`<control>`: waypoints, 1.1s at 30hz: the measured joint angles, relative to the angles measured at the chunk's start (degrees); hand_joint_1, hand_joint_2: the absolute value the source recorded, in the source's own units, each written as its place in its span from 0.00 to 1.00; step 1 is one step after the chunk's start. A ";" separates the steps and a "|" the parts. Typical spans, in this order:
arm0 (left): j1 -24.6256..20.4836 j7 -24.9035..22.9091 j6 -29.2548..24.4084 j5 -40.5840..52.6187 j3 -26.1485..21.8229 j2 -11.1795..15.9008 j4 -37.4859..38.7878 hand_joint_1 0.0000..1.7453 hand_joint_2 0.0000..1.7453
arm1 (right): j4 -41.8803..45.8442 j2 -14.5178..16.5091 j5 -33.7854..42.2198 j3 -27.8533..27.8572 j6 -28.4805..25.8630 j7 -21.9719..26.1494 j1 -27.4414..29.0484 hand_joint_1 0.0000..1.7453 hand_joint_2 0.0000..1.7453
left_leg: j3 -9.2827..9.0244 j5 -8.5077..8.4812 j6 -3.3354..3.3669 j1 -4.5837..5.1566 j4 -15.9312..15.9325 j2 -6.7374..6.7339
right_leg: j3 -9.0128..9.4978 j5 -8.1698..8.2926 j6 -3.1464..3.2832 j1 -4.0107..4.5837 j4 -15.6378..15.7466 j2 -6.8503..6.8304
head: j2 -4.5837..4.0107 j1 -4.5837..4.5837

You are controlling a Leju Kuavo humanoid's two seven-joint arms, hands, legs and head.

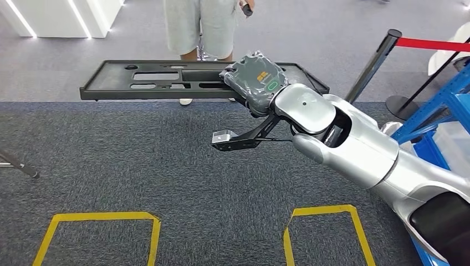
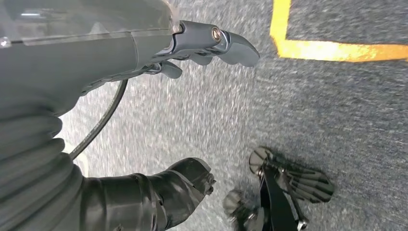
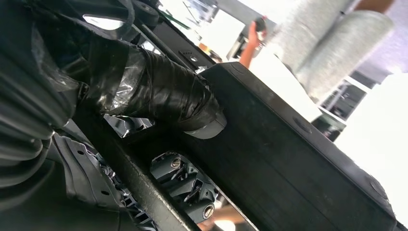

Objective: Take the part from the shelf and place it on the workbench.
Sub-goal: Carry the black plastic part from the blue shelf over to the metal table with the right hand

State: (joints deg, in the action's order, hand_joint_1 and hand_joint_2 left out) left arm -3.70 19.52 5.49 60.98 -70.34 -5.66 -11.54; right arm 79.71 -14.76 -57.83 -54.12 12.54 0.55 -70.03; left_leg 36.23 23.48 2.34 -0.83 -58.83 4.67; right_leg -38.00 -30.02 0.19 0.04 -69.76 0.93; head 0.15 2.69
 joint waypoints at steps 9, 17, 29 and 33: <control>-0.14 0.47 0.34 0.73 0.02 -0.31 -0.01 0.00 1.00 | -4.94 5.13 -1.18 -0.14 5.55 -3.33 -3.19 1.00 1.00 | 3.74 1.69 -2.29 -0.13 -4.24 -0.28 | 5.15 4.74 1.63 -0.47 12.61 0.27 | 0.00 0.22; -0.59 0.69 0.57 1.02 0.07 -0.35 -0.02 0.00 1.00 | -13.63 11.05 -2.20 -0.91 7.13 -4.74 -5.94 1.00 1.00 | 1.65 0.60 -2.70 0.16 -2.65 -7.52 | 5.00 4.02 1.34 0.48 11.94 -6.40 | 0.00 0.42; -0.71 -0.65 0.80 0.40 0.06 -0.28 -0.02 0.00 1.00 | -28.58 16.20 -4.14 -1.51 7.85 -7.74 -11.19 1.00 1.00 | 0.13 -0.40 -0.24 0.18 0.69 -1.32 | -2.52 -3.00 -0.57 0.00 -4.73 -1.06 | 0.00 0.27; -0.55 -1.42 0.58 0.22 0.03 -0.21 -0.01 0.00 1.00 | -31.18 16.32 -4.52 -1.51 7.73 -7.94 -12.32 1.00 1.00 | 0.42 -0.47 -0.62 0.08 0.36 1.98 | 2.91 4.13 0.49 -0.18 8.68 3.14 | 0.01 0.28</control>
State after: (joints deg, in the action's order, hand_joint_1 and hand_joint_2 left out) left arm -4.25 18.10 6.07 61.20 -70.30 -5.87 -11.55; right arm 48.53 1.55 -62.35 -55.63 20.27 -7.39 -82.35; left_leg 36.66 23.01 1.72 -0.75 -58.48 6.64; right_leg -35.09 -25.89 0.68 -0.14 -61.09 4.06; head 0.15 2.97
